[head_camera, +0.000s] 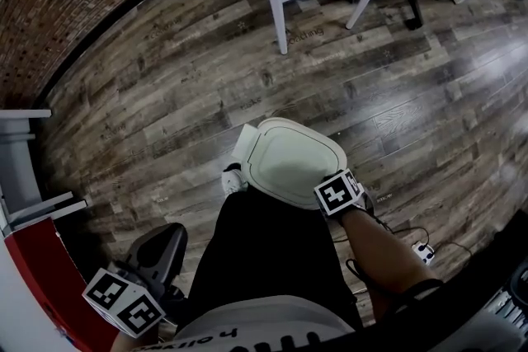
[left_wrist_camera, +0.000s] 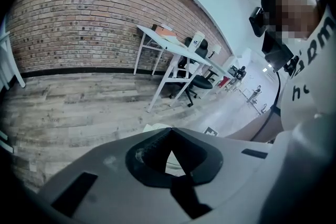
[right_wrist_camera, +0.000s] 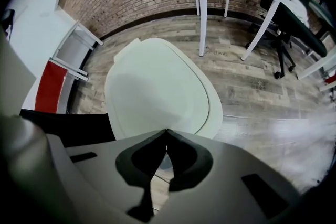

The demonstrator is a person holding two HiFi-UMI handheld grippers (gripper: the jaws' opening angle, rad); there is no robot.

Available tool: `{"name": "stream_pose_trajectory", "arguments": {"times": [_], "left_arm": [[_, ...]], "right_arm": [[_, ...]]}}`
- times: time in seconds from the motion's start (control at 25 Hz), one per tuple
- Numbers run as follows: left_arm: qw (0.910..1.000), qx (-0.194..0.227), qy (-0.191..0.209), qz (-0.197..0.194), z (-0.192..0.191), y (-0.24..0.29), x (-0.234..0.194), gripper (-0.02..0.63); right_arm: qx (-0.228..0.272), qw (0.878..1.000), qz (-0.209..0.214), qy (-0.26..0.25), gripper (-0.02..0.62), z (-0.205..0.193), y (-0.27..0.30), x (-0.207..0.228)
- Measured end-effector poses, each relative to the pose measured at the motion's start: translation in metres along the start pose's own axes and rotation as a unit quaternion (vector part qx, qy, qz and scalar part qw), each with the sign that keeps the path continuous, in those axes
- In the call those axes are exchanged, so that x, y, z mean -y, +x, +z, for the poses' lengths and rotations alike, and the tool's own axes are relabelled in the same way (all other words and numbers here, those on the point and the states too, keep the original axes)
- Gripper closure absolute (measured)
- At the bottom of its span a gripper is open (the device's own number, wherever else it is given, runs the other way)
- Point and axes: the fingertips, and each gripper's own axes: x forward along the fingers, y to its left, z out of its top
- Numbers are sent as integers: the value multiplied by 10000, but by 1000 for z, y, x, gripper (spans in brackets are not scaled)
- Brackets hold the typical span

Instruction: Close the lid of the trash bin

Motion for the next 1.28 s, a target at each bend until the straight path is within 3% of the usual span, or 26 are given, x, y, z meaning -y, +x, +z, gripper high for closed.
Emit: {"name": "stream_pose_trajectory", "arguments": {"times": [0.44,0.6,0.76,1.04,1.28], "left_arm": [[10000,-8,59,-42,9,8,4,598],[9998,119,126,-86,19,6,10,598],[9990,341,235,-165,33,-1,23,598],[9934,1004,329,-443,58,-21,52,598],[9828,1604,509,-759,78,-49,66,600]], "right_arm": [[-140,9996,214,142,588,1,1,2],[-383,9985,-130,356,588,-7,-22,14],[265,9950,662,700,588,12,-34,-20],[1140,9911,582,369,588,55,-116,-16],[2692,9591,812,315,588,105,-228,-47]]}}
